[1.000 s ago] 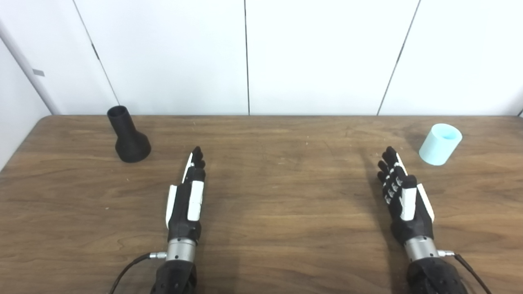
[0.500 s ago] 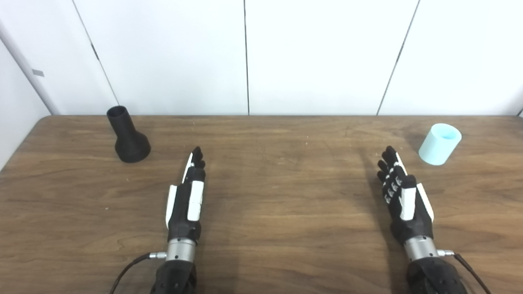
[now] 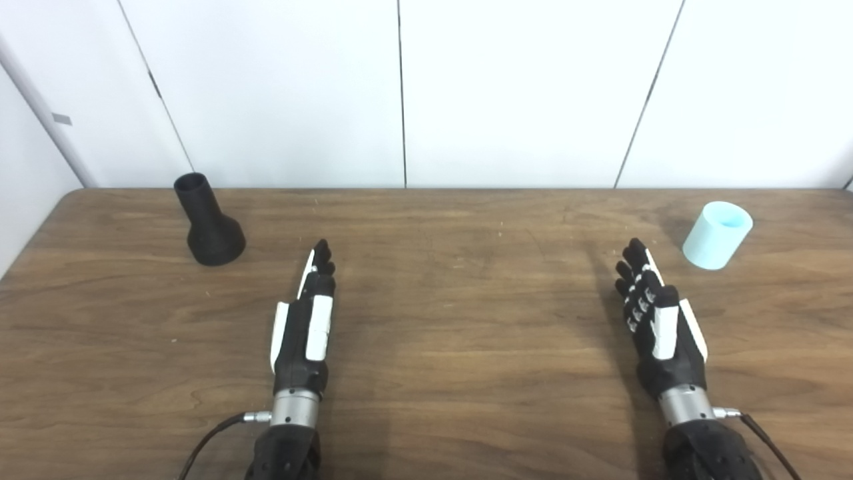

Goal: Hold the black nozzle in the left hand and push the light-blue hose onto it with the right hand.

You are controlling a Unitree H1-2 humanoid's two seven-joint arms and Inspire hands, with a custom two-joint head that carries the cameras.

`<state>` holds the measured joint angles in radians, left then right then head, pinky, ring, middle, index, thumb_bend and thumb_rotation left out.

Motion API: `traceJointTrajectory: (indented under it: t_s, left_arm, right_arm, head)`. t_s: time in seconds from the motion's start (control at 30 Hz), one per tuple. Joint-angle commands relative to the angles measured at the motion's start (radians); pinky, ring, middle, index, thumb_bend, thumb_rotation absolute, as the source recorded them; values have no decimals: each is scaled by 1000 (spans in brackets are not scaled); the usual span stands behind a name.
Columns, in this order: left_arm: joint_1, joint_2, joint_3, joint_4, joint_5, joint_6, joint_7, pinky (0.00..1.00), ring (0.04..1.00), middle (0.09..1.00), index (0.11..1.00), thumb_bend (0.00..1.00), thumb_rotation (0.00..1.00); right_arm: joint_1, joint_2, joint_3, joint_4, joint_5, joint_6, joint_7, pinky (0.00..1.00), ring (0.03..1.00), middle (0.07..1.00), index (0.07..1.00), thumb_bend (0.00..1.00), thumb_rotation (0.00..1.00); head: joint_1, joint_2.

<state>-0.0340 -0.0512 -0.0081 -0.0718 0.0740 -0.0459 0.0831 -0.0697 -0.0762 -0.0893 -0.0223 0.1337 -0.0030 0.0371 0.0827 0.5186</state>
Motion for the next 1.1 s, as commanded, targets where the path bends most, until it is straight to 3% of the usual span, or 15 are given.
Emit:
traceJointTrajectory:
  t_s: [0.0, 0.17, 0.33, 0.63, 0.9, 1.07]
  left_arm:
    - [-4, 0, -3, 27, 10, -34, 4, 1000, 1000, 1000, 1000, 845, 1000]
    - [1, -17, -19, 60, 30, -69, 16, 1000, 1000, 1000, 1000, 853, 1000]
    - [-8, -21, -7, 80, 39, -94, 33, 1000, 1000, 1000, 1000, 808, 1000]
    - [-76, -43, 86, 199, 113, -251, 222, 1000, 1000, 1000, 1000, 817, 998]
    - [-83, -23, 94, 221, 128, -273, 240, 1000, 1000, 1000, 1000, 804, 989]
    - [-104, 6, 137, 240, 134, -277, 277, 1000, 1000, 1000, 1000, 810, 974]
  right_arm:
    - [14, 0, -3, 49, 8, -48, 13, 1000, 1000, 1000, 1000, 762, 1000]
    - [17, -20, -16, 92, 29, -85, 34, 1000, 1000, 1000, 1000, 781, 1000]
    - [11, -37, -32, 152, 54, -134, 62, 1000, 1000, 1000, 1000, 790, 1000]
    - [10, -54, -35, 188, 67, -170, 81, 1000, 1000, 1000, 1000, 782, 1000]
    - [7, -63, -39, 217, 86, -183, 99, 1000, 1000, 1000, 1000, 793, 1000]
    - [5, -64, -40, 223, 91, -184, 102, 1000, 1000, 1000, 1000, 802, 1000]
  head:
    - [19, -10]
    - [99, -56]
    - [131, -72]
    - [154, -100]
    - [169, -120]
    - [174, -124]
